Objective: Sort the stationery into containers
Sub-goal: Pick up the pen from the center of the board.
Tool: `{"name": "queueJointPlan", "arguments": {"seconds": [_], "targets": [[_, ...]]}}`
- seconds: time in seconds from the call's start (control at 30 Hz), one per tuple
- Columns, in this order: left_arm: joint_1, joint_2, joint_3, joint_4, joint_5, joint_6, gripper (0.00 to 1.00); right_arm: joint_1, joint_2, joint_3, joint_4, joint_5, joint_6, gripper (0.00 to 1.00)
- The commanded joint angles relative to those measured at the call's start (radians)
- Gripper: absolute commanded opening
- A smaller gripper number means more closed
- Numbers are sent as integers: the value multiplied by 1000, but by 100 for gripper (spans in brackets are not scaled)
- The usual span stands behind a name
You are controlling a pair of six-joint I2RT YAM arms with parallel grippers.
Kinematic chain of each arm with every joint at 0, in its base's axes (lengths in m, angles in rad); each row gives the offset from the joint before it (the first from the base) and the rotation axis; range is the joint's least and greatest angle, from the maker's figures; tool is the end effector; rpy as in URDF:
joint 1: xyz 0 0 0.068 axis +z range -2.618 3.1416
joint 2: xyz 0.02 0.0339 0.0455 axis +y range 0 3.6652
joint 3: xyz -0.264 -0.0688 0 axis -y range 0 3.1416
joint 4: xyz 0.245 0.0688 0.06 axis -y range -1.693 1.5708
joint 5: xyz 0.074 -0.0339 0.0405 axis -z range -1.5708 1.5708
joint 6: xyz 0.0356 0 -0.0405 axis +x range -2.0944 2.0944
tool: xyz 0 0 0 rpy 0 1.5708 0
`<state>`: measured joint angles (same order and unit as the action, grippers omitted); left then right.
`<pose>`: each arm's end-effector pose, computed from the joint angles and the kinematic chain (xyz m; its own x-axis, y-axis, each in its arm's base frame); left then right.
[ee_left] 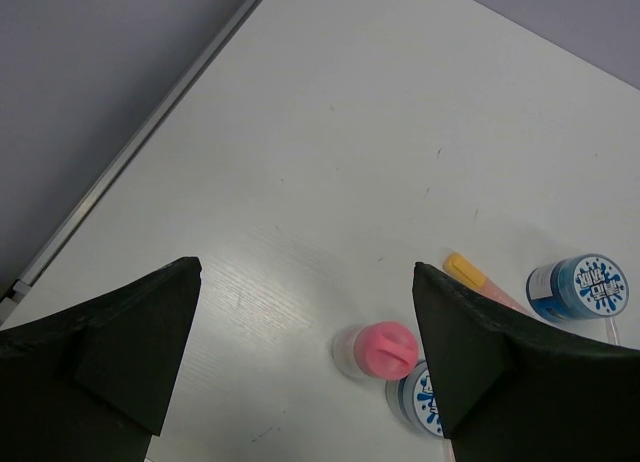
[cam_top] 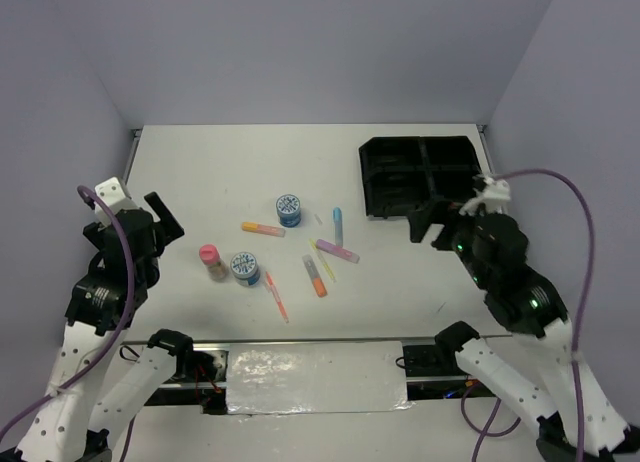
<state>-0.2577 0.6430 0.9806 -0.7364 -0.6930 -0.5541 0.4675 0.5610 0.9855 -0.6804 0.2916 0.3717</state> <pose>0.1155 -0.0069 0.3702 -0.1229 -0.3862 -0.9142 -0.5149 0.8123 -0.2739 0.0935 0.0357 0.3822 -0.2771 0.2498 -0.9278 -0.0888 0.9548 0.2836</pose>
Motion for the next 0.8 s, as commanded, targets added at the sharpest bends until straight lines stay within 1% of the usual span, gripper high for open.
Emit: {"name": "queueJointPlan", "arguments": {"seconds": [0.0, 0.03, 0.07, 0.1, 0.13, 0.17, 0.2, 0.23, 0.27, 0.3, 0.33, 0.37, 0.4, 0.43, 0.53, 0.57, 0.73, 0.77], "targets": [[-2, 14, -2, 37, 10, -1, 99, 97, 219, 12, 10, -80, 38, 100], [-2, 15, -3, 32, 3, -1, 99, 146, 306, 13, 19, -6, 45, 100], [-2, 14, -3, 32, 1, -4, 99, 248, 353, 22, 16, 32, 50, 100], [-2, 11, -6, 34, 3, -3, 99, 294, 397, 34, 13, 62, 55, 100], [-2, 3, -10, 41, 10, -1, 99, 328, 489, 57, 18, 81, 56, 100], [0, 3, -16, 45, 19, 0, 99, 374, 535, 73, 21, 84, 55, 100], [0, -2, -17, 52, 30, 5, 99, 387, 575, 93, 37, 87, 55, 100], [0, -2, -19, 57, 39, 11, 99, 390, 646, 96, 54, 86, 49, 98], [0, 1, -19, 55, 38, 8, 99, 392, 678, 97, 77, 67, 41, 96], [0, 6, -17, 52, 36, 8, 99, 392, 706, 104, 117, 29, 33, 89], [0, 9, -16, 51, 36, 8, 99, 395, 764, 108, 134, 15, 27, 85], [0, 10, -16, 54, 42, 10, 99, 393, 795, 114, 146, -2, 21, 77], [0, 12, -19, 55, 44, 11, 99, 395, 821, 131, 160, -15, 16, 74], [0, 12, -19, 57, 47, 14, 99, 395, 876, 139, 165, -20, 7, 72], [-2, 14, -19, 58, 49, 14, 99, 395, 968, 151, 199, -46, -16, 67], [-2, 12, -20, 60, 53, 16, 99, 395, 1009, 156, 215, -86, -25, 65], [-2, 14, -20, 63, 58, 17, 99, 398, 1106, 165, 243, -103, -33, 56], [-2, 14, -20, 63, 61, 17, 99, 398, 1126, 163, 251, -103, -36, 56]]}}
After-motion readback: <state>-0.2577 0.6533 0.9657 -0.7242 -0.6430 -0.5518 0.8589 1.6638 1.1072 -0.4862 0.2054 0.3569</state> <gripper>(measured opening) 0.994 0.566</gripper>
